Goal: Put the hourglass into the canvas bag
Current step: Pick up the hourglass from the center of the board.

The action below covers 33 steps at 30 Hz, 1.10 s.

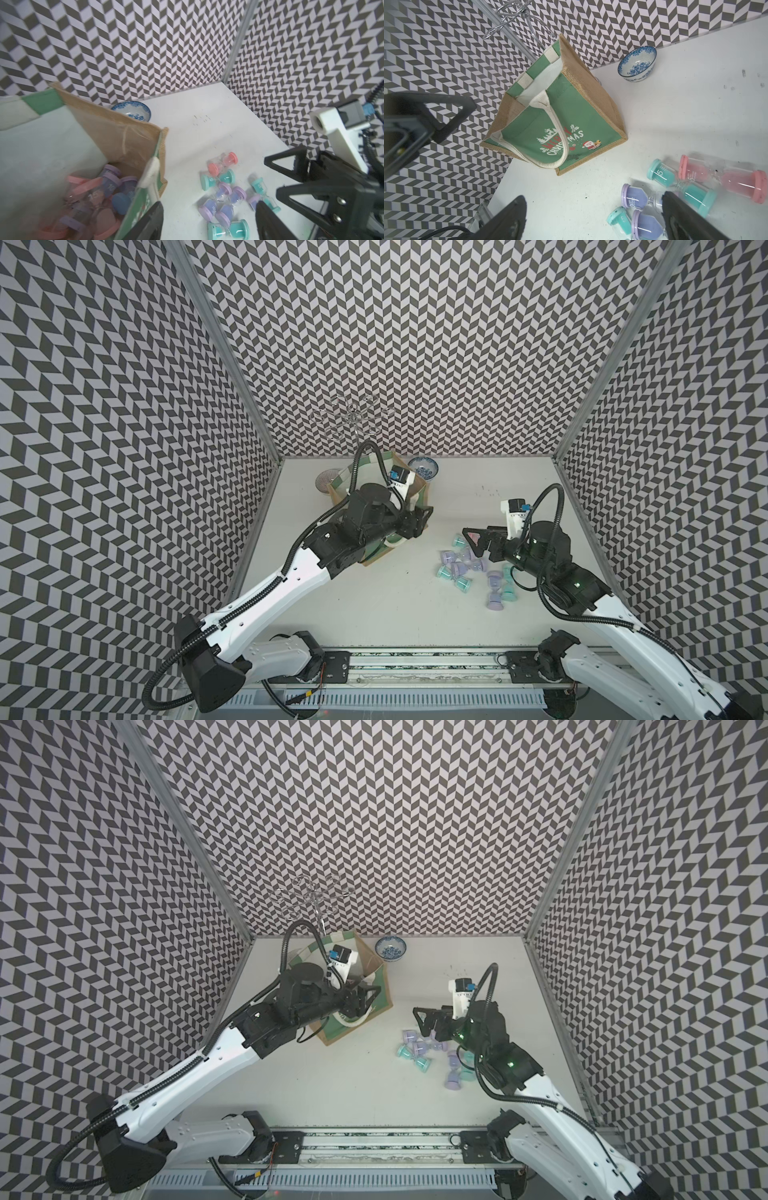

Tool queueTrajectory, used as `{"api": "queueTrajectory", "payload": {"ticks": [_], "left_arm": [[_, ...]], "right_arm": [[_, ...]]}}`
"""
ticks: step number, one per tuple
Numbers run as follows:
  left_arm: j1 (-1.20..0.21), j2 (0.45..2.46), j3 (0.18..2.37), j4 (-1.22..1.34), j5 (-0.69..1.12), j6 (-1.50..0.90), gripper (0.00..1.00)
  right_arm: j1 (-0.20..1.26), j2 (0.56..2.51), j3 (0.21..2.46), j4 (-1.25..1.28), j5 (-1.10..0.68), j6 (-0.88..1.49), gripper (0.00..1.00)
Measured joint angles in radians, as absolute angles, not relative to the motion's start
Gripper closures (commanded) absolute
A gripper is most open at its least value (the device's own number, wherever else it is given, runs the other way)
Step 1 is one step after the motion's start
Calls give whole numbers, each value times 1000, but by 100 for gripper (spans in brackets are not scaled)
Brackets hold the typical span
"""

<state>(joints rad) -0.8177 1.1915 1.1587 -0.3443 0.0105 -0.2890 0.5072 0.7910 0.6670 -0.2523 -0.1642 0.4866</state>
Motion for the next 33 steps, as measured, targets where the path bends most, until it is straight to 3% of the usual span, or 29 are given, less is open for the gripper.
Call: {"api": "queueTrajectory", "payload": {"ticks": [10, 33], "left_arm": [[-984, 1260, 1057, -314, 1, -527, 26], [-1010, 1633, 982, -217, -14, -1002, 27]], "right_arm": [[507, 752, 590, -315, -161, 498, 1], [505, 644, 454, -279, -155, 540, 1]]}}
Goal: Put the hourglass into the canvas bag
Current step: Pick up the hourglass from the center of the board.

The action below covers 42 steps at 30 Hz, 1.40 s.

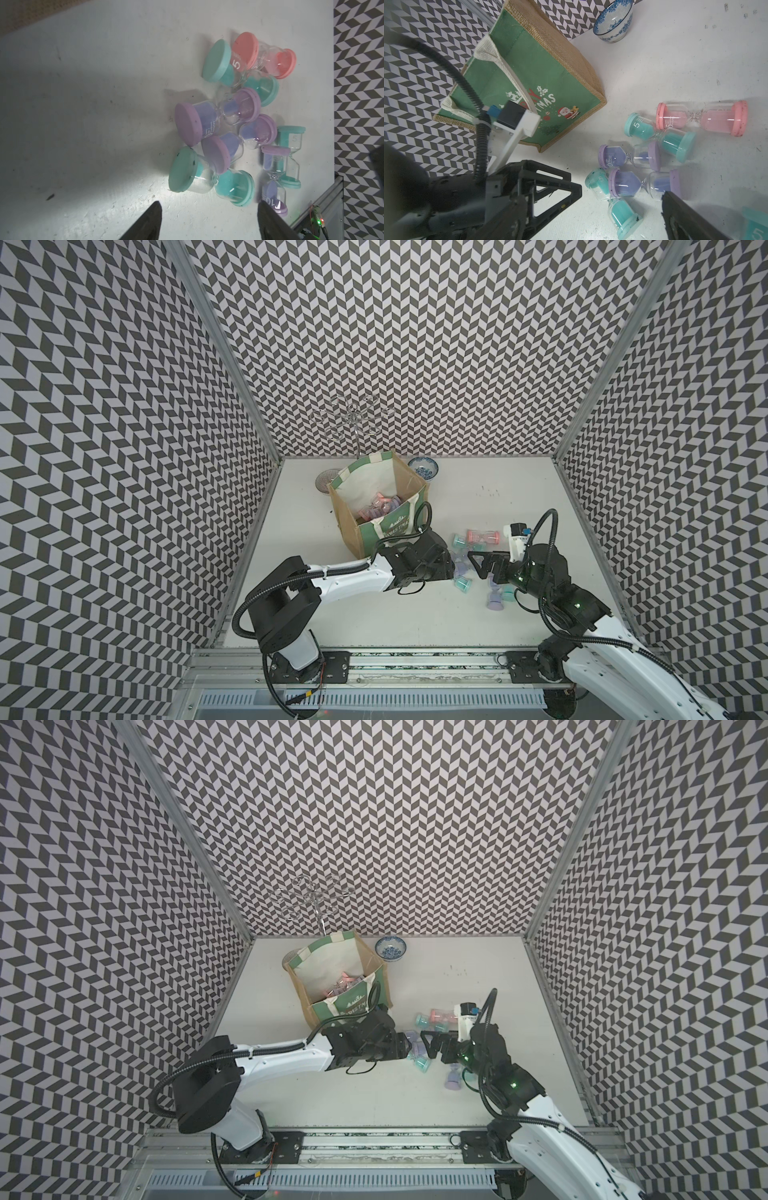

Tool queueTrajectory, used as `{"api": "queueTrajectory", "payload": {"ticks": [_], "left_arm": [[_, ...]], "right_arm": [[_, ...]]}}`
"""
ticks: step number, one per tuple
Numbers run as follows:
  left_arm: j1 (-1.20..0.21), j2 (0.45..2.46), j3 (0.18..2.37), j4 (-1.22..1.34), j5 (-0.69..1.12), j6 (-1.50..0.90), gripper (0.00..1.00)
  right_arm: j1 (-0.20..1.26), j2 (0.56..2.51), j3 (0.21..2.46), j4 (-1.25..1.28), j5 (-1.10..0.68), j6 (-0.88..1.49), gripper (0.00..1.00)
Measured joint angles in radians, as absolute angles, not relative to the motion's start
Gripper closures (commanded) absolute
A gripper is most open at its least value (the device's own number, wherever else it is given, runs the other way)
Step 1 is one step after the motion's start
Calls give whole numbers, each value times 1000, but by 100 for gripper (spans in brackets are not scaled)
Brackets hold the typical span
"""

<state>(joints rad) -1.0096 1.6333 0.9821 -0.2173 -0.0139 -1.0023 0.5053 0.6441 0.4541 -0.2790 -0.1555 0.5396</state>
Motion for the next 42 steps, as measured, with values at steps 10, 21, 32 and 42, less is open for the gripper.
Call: {"api": "queueTrajectory", "payload": {"ticks": [10, 21, 32, 42], "left_arm": [[-1022, 1720, 1023, -242, -42, -1149, 26], [-1043, 1817, 1115, -313, -91, -1235, 28], [-1055, 1860, 1142, -351, -112, -1301, 32], [-1063, 1866, 1143, -345, -110, -1333, 41]], "right_arm": [[494, 627, 439, -233, -157, 535, 1], [474, 619, 426, -199, -172, 531, 1], [461, 603, 422, -193, -172, 524, 1], [455, 601, 422, -192, -172, 523, 1]]}}
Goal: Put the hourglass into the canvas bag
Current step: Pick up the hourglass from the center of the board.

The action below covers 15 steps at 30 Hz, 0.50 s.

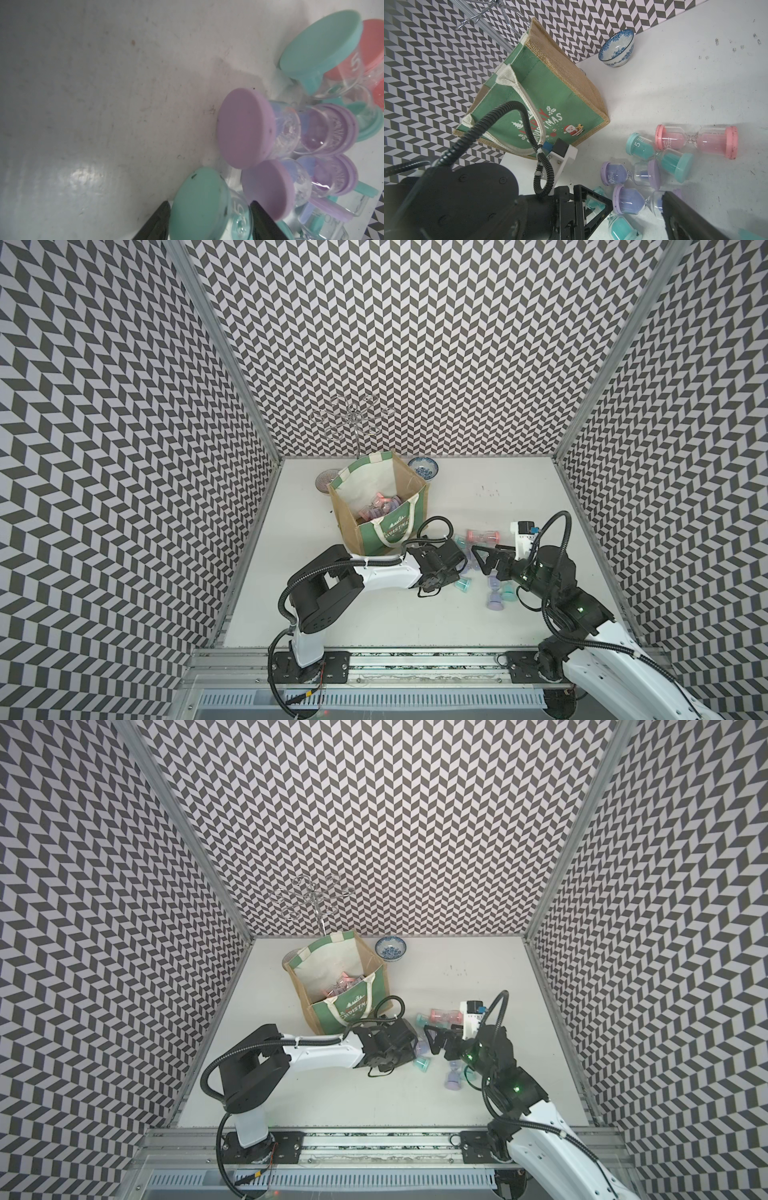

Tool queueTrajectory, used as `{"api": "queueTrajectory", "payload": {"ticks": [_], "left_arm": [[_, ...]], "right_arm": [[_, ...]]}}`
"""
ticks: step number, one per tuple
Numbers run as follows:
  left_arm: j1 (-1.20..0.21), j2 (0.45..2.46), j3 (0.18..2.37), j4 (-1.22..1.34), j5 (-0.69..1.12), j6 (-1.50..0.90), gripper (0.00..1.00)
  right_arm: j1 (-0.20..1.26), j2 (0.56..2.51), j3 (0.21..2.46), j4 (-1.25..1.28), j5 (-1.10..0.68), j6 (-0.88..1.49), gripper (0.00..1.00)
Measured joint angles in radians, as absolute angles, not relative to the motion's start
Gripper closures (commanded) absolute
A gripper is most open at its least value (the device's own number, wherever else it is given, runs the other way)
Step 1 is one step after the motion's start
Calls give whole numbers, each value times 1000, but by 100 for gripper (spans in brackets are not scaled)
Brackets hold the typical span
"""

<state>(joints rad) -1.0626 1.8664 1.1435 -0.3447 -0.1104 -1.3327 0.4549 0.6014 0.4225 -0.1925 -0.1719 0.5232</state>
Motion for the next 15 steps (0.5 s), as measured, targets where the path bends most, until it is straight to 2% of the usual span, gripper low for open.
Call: {"api": "queueTrajectory", "payload": {"ticks": [9, 15], "left_arm": [[-1063, 1867, 1143, -337, -110, -1343, 53], [-1063, 1866, 1140, -331, -112, -1341, 54]], "right_arm": [[452, 601, 422, -193, -172, 524, 1], [448, 601, 422, -193, -172, 524, 1]]}}
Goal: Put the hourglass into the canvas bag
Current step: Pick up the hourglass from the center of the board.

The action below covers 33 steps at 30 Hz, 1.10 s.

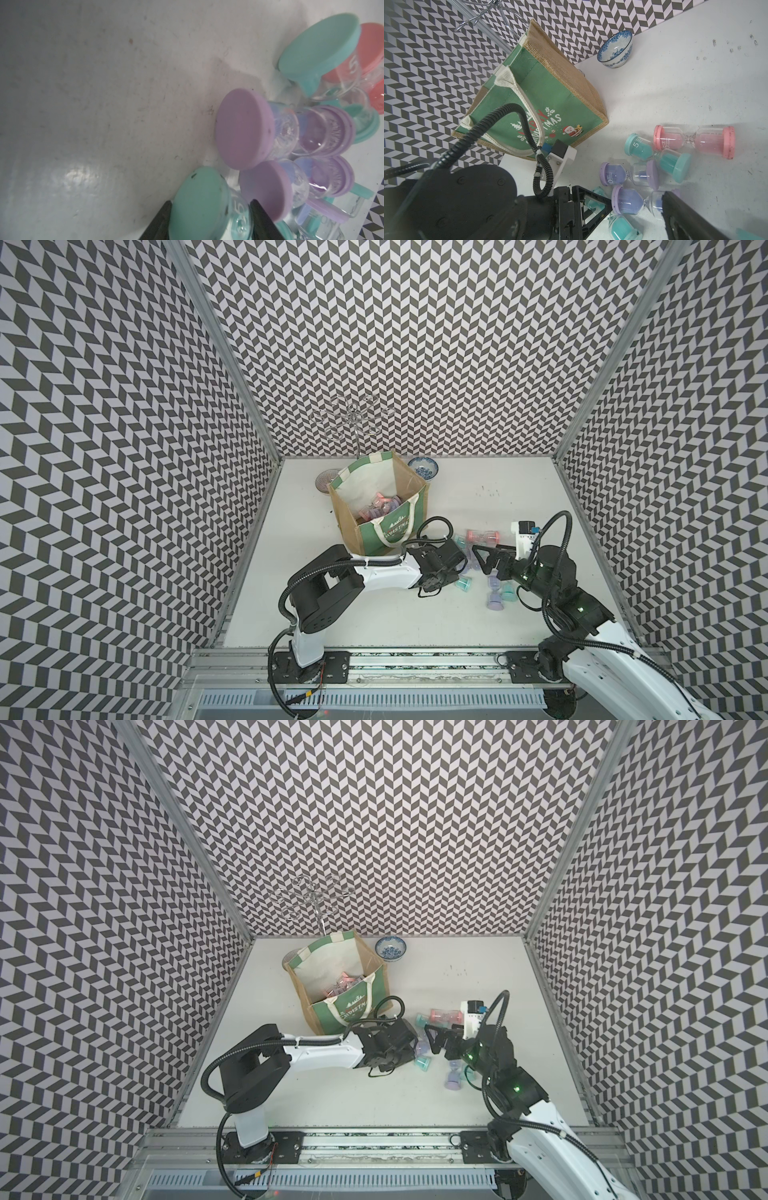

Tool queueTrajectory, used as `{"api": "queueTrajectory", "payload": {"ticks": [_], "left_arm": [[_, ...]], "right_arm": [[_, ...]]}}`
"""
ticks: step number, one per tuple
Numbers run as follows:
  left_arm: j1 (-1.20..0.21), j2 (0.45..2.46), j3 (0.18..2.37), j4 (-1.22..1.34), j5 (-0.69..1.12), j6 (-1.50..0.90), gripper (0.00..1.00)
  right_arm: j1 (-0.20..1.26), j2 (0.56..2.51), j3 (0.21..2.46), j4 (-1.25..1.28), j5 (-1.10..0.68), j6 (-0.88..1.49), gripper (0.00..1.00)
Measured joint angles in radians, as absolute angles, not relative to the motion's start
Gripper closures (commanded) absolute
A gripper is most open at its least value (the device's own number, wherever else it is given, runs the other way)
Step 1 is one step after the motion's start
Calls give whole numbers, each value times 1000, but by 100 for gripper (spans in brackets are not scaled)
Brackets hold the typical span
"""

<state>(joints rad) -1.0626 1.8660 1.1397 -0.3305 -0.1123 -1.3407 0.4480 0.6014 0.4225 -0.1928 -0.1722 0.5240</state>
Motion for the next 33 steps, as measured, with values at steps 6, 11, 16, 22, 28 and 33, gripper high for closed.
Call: {"api": "queueTrajectory", "payload": {"ticks": [6, 11, 16, 22, 28, 33], "left_arm": [[-1063, 1849, 1127, -331, -132, -1328, 54], [-1066, 1791, 1118, -334, -171, -1311, 55], [-1066, 1719, 1106, -334, -211, -1289, 55], [-1066, 1647, 1100, -338, -277, -1232, 57], [-1066, 1572, 1110, -362, -361, -1129, 57], [-1058, 1502, 1139, -388, -426, -1036, 57]], "right_arm": [[447, 601, 422, -193, -173, 524, 1], [447, 602, 422, -192, -180, 524, 1], [447, 608, 422, -177, -203, 524, 1], [447, 611, 427, -147, -257, 518, 1], [447, 649, 483, -125, -303, 503, 1], [447, 670, 535, -114, -330, 489, 1]]}}
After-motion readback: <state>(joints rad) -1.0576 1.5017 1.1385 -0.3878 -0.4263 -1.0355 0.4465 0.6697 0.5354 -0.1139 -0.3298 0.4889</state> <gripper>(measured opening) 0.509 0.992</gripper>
